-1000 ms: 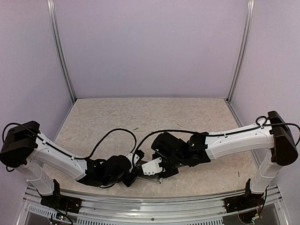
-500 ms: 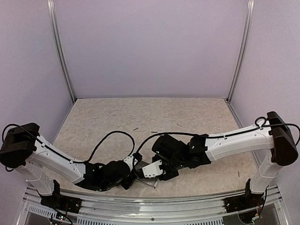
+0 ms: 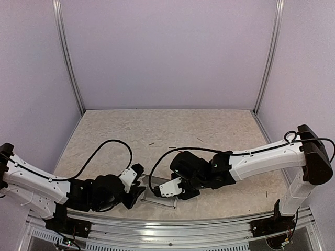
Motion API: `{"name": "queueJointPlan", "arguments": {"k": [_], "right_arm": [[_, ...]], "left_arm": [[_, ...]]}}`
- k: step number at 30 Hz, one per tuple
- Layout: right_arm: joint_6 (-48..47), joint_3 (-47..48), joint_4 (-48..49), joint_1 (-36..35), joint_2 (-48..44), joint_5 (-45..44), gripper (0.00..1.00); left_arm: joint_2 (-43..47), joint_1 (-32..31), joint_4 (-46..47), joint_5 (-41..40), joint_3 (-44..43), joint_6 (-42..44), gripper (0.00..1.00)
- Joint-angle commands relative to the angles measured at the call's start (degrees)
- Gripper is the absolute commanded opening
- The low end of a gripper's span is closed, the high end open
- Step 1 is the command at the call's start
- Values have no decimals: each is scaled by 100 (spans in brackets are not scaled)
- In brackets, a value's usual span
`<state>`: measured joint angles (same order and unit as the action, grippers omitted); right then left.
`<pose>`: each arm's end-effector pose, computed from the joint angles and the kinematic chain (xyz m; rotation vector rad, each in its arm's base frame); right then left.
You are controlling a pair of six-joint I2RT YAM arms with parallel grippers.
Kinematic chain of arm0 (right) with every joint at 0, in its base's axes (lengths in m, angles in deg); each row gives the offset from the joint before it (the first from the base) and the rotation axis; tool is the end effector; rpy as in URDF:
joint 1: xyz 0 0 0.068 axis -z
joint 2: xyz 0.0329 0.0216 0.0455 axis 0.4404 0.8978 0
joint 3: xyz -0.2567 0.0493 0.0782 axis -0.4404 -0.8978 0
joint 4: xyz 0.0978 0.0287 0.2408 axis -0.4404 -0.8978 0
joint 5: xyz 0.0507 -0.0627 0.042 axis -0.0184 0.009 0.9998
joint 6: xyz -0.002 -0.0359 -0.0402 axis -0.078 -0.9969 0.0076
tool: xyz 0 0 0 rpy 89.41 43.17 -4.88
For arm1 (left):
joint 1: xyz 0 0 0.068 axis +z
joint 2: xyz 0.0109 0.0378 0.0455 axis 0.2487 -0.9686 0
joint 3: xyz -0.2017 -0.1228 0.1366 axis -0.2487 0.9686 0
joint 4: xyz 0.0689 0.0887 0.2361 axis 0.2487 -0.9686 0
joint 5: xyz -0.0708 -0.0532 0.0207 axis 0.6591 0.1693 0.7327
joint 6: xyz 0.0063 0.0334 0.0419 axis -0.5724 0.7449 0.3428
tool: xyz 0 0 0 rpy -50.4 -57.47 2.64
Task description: Fold the paper box
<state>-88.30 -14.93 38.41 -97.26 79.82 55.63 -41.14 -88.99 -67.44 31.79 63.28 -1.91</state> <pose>0.1201 0.3271 0.1914 -2.0446 1.4399 -0.0764 0.0780 -0.2201 0.1601 0.8172 1.9603 -0.3993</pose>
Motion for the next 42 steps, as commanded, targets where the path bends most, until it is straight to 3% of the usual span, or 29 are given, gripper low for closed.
{"name": "queueJointPlan", "arguments": {"k": [1,9,17,23,34,42], "right_arm": [[47,-66,104,-13,-11,-109,48],[102,-31,76,-10,11,-122,48],[148,-33,48,-9,-14,-224,48],[107,-99,48,102,-100,-321,47],[502,268,172,1243,147,-330,48],[566,386,16,1504,322,-99,49]], "left_arm": [[319,202,-214,483,135,104,35],[-257,710,-252,840,-215,440,39],[-851,831,155,1077,-552,803,12],[-1038,1090,671,1085,-756,1267,0],[-2874,2474,1628,2021,-2223,2333,0],[-3638,2688,1860,2504,-2731,2279,0]]}}
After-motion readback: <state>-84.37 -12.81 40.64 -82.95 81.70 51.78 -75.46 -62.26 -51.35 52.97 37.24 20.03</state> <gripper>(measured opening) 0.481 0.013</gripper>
